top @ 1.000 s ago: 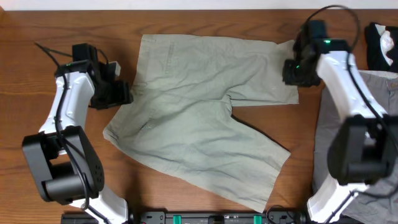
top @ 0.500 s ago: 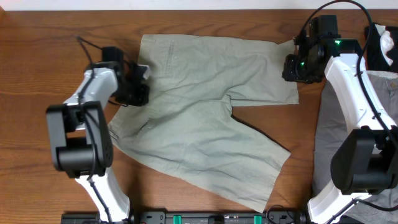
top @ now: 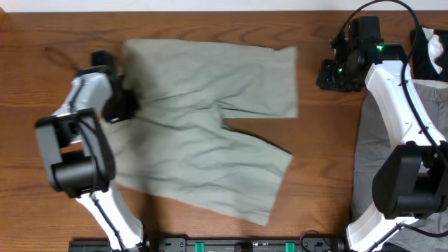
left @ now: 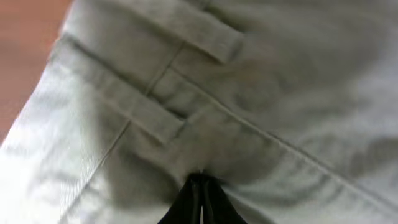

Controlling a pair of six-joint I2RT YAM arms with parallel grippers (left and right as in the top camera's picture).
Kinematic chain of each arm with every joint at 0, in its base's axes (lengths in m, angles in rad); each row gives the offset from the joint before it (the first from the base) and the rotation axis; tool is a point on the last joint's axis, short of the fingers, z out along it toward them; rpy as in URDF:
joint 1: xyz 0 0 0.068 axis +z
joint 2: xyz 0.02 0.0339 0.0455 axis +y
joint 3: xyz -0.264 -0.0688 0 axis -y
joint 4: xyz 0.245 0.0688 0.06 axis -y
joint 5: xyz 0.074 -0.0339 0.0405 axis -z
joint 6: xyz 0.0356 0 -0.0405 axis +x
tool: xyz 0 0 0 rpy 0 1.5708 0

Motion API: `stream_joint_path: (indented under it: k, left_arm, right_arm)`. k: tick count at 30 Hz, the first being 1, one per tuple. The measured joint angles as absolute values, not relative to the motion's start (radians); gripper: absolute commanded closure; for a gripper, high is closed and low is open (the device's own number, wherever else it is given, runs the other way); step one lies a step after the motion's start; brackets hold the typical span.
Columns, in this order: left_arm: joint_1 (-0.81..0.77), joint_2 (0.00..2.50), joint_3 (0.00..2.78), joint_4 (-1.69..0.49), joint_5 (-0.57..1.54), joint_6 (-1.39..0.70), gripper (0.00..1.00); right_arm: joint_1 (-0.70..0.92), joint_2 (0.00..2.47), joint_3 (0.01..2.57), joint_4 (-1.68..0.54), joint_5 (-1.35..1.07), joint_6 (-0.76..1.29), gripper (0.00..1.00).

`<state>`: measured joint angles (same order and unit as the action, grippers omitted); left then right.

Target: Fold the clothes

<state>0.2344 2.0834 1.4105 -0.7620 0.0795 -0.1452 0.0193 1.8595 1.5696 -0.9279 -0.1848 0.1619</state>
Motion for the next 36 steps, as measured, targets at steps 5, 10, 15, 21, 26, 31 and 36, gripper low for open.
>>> stream_joint_path:
  k: [5,10,15,21,26,31,36]
  left_arm:
    - [0.322,2.083,1.411,-0.802,0.063,-0.227,0.94]
    - [0.308,2.081,1.411,-0.804,0.047,-0.222,0.91]
    - [0.287,2.057,1.389,-0.806,0.041,-0.183,0.83]
    - [0.256,1.986,1.338,-0.827,0.072,-0.167,0.77]
    - [0.241,1.797,1.332,-0.827,0.126,-0.148,0.69]
    - [0.24,1.625,1.332,-0.826,0.183,-0.134,0.57]
    - [0.24,1.515,1.332,-0.839,0.213,-0.13,0.5]
  right_arm:
    - [0.066,1.873,1.526,-0.868,-0.201,0.169,0.69]
    - [0.142,1.954,1.483,-0.849,-0.271,0.166,0.63]
    - [0.2,2.035,1.465,-0.91,-0.327,0.081,0.54]
    - [0.223,2.039,1.462,-0.737,-0.351,0.059,0.77]
    - [0.223,2.05,1.464,-0.555,-0.355,0.147,0.99]
    - [0.223,2.13,1.464,-0.452,-0.364,0.207,0.99]
    - [0.212,2.197,1.474,-0.428,-0.393,0.232,0.98]
